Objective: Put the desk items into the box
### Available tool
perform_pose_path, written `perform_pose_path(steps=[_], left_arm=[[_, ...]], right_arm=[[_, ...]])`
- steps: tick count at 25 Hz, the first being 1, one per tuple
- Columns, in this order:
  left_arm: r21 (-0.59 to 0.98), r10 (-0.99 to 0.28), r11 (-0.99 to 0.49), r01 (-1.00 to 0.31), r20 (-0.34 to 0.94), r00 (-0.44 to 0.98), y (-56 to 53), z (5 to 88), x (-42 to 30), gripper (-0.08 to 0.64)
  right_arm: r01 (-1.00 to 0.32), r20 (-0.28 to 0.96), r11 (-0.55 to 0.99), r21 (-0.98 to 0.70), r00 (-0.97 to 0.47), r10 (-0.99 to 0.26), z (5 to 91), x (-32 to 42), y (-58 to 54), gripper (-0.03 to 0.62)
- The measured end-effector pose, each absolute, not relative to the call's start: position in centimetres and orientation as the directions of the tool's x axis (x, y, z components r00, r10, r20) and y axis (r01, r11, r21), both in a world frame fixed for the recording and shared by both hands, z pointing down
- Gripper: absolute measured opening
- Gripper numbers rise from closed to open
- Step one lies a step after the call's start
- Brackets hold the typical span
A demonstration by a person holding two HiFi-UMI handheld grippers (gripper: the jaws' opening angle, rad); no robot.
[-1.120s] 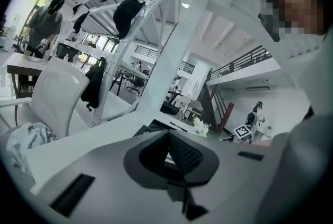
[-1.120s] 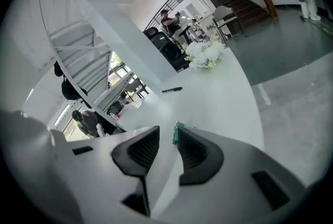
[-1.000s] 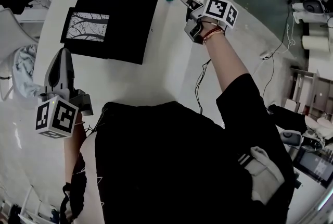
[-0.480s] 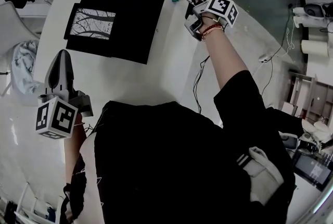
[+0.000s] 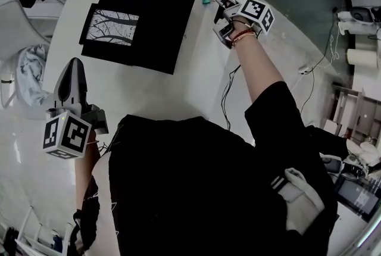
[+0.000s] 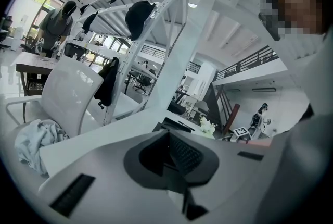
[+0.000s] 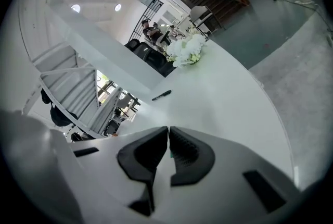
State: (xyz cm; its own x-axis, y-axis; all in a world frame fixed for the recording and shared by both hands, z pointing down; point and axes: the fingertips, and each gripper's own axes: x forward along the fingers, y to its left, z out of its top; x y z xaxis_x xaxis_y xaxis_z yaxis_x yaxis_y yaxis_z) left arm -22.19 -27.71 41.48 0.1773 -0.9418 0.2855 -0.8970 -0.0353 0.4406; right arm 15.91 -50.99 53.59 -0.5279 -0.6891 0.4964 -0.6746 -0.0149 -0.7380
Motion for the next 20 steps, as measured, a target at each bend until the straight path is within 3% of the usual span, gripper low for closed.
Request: perform_pose_path(steps=[20], left_arm=[[0.427, -0.952, -0.072, -0.901, 0.240, 0.190, -26.7, 39.5, -20.3, 0.011]], right_arm=[[-0.672, 0.494, 0.008, -0.741, -0.552, -0.672, 52.8, 17.0, -47.5, 0.011]])
